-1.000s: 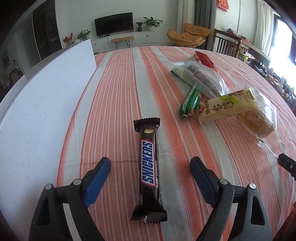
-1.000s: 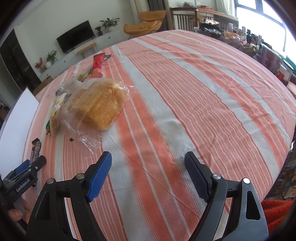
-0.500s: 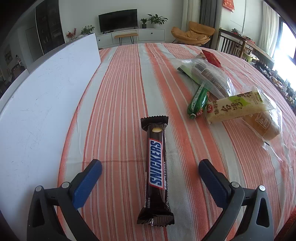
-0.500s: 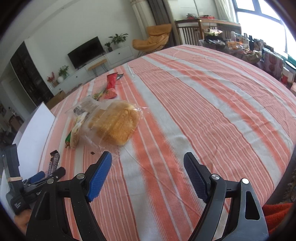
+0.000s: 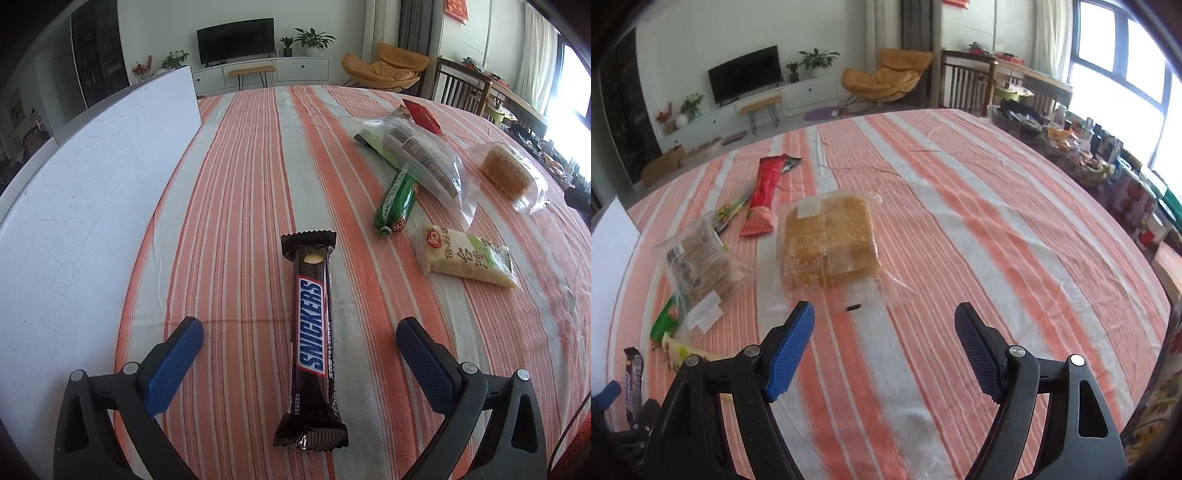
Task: Organize snacks
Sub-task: 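Grasp the yellow-green pastry pack with the right tool while the left tool closes on the Snickers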
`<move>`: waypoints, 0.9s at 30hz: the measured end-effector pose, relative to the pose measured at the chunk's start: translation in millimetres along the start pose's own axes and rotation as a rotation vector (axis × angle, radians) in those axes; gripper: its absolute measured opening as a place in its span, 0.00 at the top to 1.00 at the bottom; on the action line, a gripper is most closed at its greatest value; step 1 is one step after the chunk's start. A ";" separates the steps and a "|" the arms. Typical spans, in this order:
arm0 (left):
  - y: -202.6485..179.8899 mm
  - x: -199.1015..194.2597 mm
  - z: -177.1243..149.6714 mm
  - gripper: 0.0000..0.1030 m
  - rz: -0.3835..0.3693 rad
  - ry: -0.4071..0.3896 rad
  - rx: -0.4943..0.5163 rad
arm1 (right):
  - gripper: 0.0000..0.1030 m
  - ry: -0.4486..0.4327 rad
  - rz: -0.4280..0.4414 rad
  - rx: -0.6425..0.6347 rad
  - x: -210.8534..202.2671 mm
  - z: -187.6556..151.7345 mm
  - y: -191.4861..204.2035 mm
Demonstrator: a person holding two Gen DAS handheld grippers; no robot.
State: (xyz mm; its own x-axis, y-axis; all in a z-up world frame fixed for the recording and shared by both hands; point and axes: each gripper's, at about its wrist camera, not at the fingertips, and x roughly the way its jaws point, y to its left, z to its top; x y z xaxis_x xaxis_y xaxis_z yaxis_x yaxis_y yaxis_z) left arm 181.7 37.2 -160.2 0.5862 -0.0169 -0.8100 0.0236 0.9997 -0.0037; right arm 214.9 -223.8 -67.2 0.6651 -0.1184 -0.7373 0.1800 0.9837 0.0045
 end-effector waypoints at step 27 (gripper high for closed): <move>0.0 0.3 0.9 0.00 0.001 0.000 -0.001 | 0.66 0.378 0.222 -0.320 25.4 -55.7 95.7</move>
State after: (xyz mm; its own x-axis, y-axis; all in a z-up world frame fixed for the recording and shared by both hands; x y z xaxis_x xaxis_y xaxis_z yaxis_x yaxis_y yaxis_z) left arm 182.7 37.2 -159.9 0.5863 -0.0155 -0.8099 0.0216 0.9998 -0.0034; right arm 208.7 -125.1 -123.1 0.3445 0.0959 -0.9339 -0.2041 0.9786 0.0252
